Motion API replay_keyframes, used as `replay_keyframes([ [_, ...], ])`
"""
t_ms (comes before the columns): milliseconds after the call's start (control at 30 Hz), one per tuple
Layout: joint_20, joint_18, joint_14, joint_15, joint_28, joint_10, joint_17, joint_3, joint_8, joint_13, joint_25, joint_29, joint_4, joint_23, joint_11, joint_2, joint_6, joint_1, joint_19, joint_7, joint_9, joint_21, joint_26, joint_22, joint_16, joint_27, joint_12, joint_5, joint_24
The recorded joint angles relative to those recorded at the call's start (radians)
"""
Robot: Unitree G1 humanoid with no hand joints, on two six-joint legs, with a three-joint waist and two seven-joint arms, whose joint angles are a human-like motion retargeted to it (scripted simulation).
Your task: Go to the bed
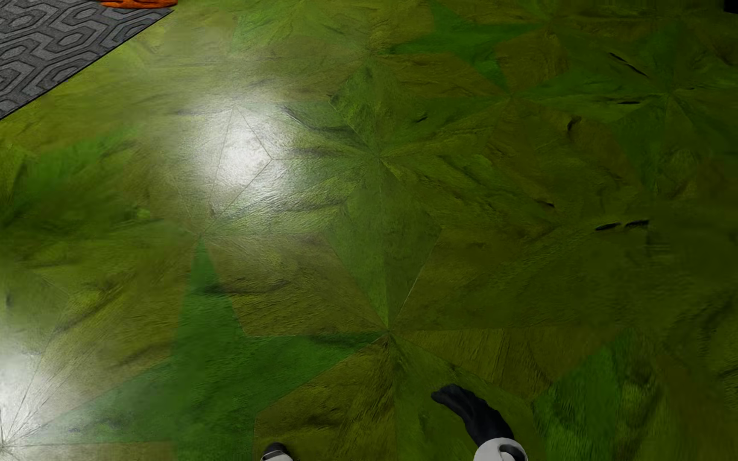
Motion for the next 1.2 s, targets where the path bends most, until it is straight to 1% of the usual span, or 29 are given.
replay_keyframes([
  [67,-0.001,0.008,0.007,0.025,-0.015,0.031,-0.018,0.013,-0.080,0.022,0.039,0.001,-0.099,-0.018,-0.001,0.055,-0.017,-0.018,0.046,-0.026,-0.006,-0.030,-0.002,0.024,-0.016,0.013,-0.025,-0.063,0.013],
  [100,0.004,-0.006,-0.005,0.048,-0.019,0.045,-0.033,0.019,-0.103,0.036,0.052,0.007,-0.157,-0.019,0.016,0.075,-0.032,-0.012,0.048,-0.030,-0.005,-0.045,-0.007,0.029,-0.029,0.025,-0.033,-0.109,0.014],
  [167,0.029,0.003,-0.034,0.139,-0.005,0.036,-0.073,0.031,-0.120,0.061,0.036,0.033,-0.277,-0.011,0.079,0.109,-0.069,0.034,0.053,-0.008,-0.001,-0.064,-0.028,0.022,-0.060,0.047,-0.030,-0.237,0.003],
  [200,0.048,0.021,-0.049,0.209,0.009,0.022,-0.093,0.035,-0.110,0.073,0.018,0.047,-0.336,-0.003,0.132,0.113,-0.092,0.060,0.031,0.006,0.001,-0.066,-0.036,0.020,-0.076,0.058,-0.028,-0.314,-0.003],
  [233,0.066,0.041,-0.063,0.275,0.023,0.008,-0.111,0.039,-0.111,0.085,-0.004,0.063,-0.391,0.006,0.202,0.107,-0.114,0.085,-0.057,0.018,0.005,-0.068,-0.042,0.024,-0.091,0.070,-0.027,-0.395,-0.009],
  [267,0.074,0.059,-0.077,0.322,0.034,-0.003,-0.129,0.035,-0.053,0.094,-0.018,0.078,-0.445,0.015,0.303,0.070,-0.136,0.111,-0.171,0.024,0.013,-0.066,-0.047,0.035,-0.102,0.083,-0.035,-0.471,-0.009],
  [300,0.062,0.071,-0.090,0.307,0.046,-0.011,-0.142,0.015,0.145,0.107,-0.026,0.088,-0.502,0.015,0.437,-0.030,-0.156,0.139,-0.179,0.012,0.026,-0.070,-0.056,0.050,-0.103,0.092,-0.051,-0.486,0.006],
  [333,0.030,0.081,-0.102,0.281,0.059,-0.018,-0.150,-0.005,0.374,0.128,-0.025,0.089,-0.552,0.005,0.569,-0.148,-0.170,0.166,-0.121,-0.009,0.039,-0.085,-0.070,0.066,-0.096,0.095,-0.075,-0.441,0.035],
  [367,-0.005,0.086,-0.113,0.262,0.077,-0.026,-0.144,-0.017,0.520,0.156,-0.020,0.075,-0.592,-0.013,0.680,-0.239,-0.183,0.192,-0.089,-0.028,0.049,-0.103,-0.097,0.092,-0.084,0.101,-0.107,-0.395,0.069],
  [400,-0.037,0.090,-0.122,0.250,0.091,-0.038,-0.136,-0.025,0.593,0.188,-0.011,0.062,-0.625,-0.035,0.764,-0.309,-0.194,0.220,-0.081,-0.049,0.057,-0.128,-0.123,0.111,-0.074,0.102,-0.144,-0.373,0.097],
  [433,-0.056,0.092,-0.132,0.238,0.102,-0.052,-0.126,-0.033,0.625,0.220,-0.003,0.052,-0.655,-0.057,0.822,-0.371,-0.206,0.250,-0.099,-0.070,0.062,-0.149,-0.146,0.117,-0.067,0.101,-0.179,-0.368,0.112],
  [467,-0.059,0.094,-0.144,0.199,0.116,-0.060,-0.118,-0.043,0.645,0.248,0.002,0.049,-0.683,-0.076,0.856,-0.433,-0.216,0.277,-0.141,-0.093,0.067,-0.164,-0.167,0.105,-0.064,0.098,-0.209,-0.356,0.111],
  [500,-0.050,0.095,-0.157,0.154,0.136,-0.063,-0.110,-0.055,0.666,0.280,-0.001,0.053,-0.705,-0.097,0.864,-0.493,-0.225,0.303,-0.146,-0.115,0.071,-0.173,-0.185,0.076,-0.067,0.094,-0.235,-0.325,0.097],
  [567,-0.026,0.097,-0.181,0.102,0.180,-0.075,-0.095,-0.074,0.712,0.323,-0.007,0.064,-0.730,-0.113,0.806,-0.612,-0.232,0.362,-0.133,-0.154,0.076,-0.171,-0.226,-0.016,-0.070,0.089,-0.261,-0.207,0.064],
  [633,-0.011,0.100,-0.182,0.107,0.204,-0.117,-0.070,-0.085,0.701,0.366,-0.001,0.070,-0.727,-0.124,0.619,-0.690,-0.229,0.429,-0.080,-0.179,0.070,-0.170,-0.259,-0.125,-0.074,0.086,-0.276,-0.112,0.046],
  [700,-0.005,0.106,-0.169,0.158,0.202,-0.178,-0.050,-0.100,0.633,0.394,0.008,0.083,-0.714,-0.118,0.326,-0.715,-0.220,0.501,-0.106,-0.199,0.054,-0.170,-0.285,-0.210,-0.084,0.086,-0.286,-0.054,0.024],
  [733,-0.011,0.108,-0.164,0.195,0.188,-0.211,-0.046,-0.110,0.614,0.398,0.001,0.097,-0.706,-0.106,0.149,-0.708,-0.214,0.539,-0.075,-0.212,0.043,-0.164,-0.291,-0.231,-0.089,0.088,-0.294,-0.015,0.014],
  [767,-0.026,0.108,-0.159,0.226,0.168,-0.245,-0.045,-0.121,0.638,0.398,-0.013,0.115,-0.695,-0.091,-0.031,-0.690,-0.205,0.578,-0.062,-0.231,0.032,-0.160,-0.289,-0.233,-0.092,0.090,-0.305,0.037,0.006],
  [800,-0.053,0.106,-0.164,0.199,0.143,-0.254,-0.044,-0.134,0.696,0.403,-0.029,0.130,-0.693,-0.077,-0.120,-0.690,-0.195,0.621,-0.021,-0.252,0.024,-0.169,-0.285,-0.211,-0.096,0.096,-0.320,0.076,0.004],
  [833,-0.089,0.106,-0.166,0.206,0.114,-0.262,-0.034,-0.143,0.719,0.405,-0.039,0.137,-0.689,-0.062,-0.132,-0.685,-0.186,0.661,0.001,-0.271,0.015,-0.190,-0.280,-0.167,-0.093,0.107,-0.338,0.096,0.013],
  [900,-0.154,0.102,-0.146,0.331,0.044,-0.254,0.003,-0.156,0.726,0.393,-0.039,0.118,-0.673,-0.021,-0.014,-0.688,-0.164,0.737,-0.122,-0.296,0.000,-0.254,-0.249,-0.029,-0.080,0.138,-0.364,0.129,0.057],
  [967,-0.152,0.065,-0.059,0.333,-0.007,-0.193,0.034,-0.166,0.705,0.350,-0.039,0.088,-0.644,0.030,0.095,-0.669,-0.124,0.777,-0.164,-0.294,-0.012,-0.319,-0.156,0.134,-0.088,0.172,-0.341,0.165,0.075],
  [1000,-0.140,0.015,0.021,0.305,-0.028,-0.122,0.051,-0.169,0.693,0.324,-0.034,0.073,-0.628,0.043,0.115,-0.647,-0.098,0.763,-0.170,-0.302,-0.013,-0.353,-0.107,0.202,-0.095,0.180,-0.320,0.188,0.067],
  [1033,-0.150,-0.088,0.103,0.272,-0.072,-0.007,0.069,-0.171,0.677,0.284,-0.024,0.063,-0.613,0.043,0.123,-0.625,-0.073,0.718,-0.175,-0.320,-0.011,-0.382,-0.079,0.240,-0.090,0.188,-0.298,0.208,0.072],
  [1067,-0.199,-0.175,0.189,0.240,-0.137,0.155,0.083,-0.172,0.656,0.255,-0.011,0.050,-0.601,0.036,0.126,-0.600,-0.049,0.645,-0.169,-0.322,-0.006,-0.399,-0.091,0.254,-0.066,0.174,-0.283,0.222,0.100],
  [1100,-0.268,-0.180,0.264,0.206,-0.196,0.337,0.093,-0.178,0.626,0.229,-0.004,0.041,-0.572,0.027,0.132,-0.576,-0.028,0.550,-0.155,-0.255,0.000,-0.397,-0.136,0.237,-0.019,0.154,-0.269,0.230,0.144],
  [1133,-0.323,-0.180,0.268,0.171,-0.221,0.507,0.097,-0.179,0.596,0.221,-0.005,0.019,-0.532,0.037,0.139,-0.547,-0.007,0.453,-0.138,-0.219,0.007,-0.385,-0.186,0.190,0.037,0.104,-0.248,0.242,0.174],
  [1167,-0.340,-0.180,0.208,0.138,-0.214,0.643,0.096,-0.173,0.571,0.200,-0.014,0.006,-0.506,0.043,0.135,-0.506,0.015,0.363,-0.122,-0.239,0.013,-0.367,-0.214,0.128,0.086,0.070,-0.216,0.261,0.167],
  [1200,-0.320,-0.186,0.159,0.109,-0.187,0.734,0.093,-0.162,0.552,0.175,-0.025,-0.004,-0.469,0.046,0.123,-0.457,0.036,0.280,-0.111,-0.272,0.020,-0.347,-0.216,0.066,0.119,0.049,-0.173,0.287,0.120],
])
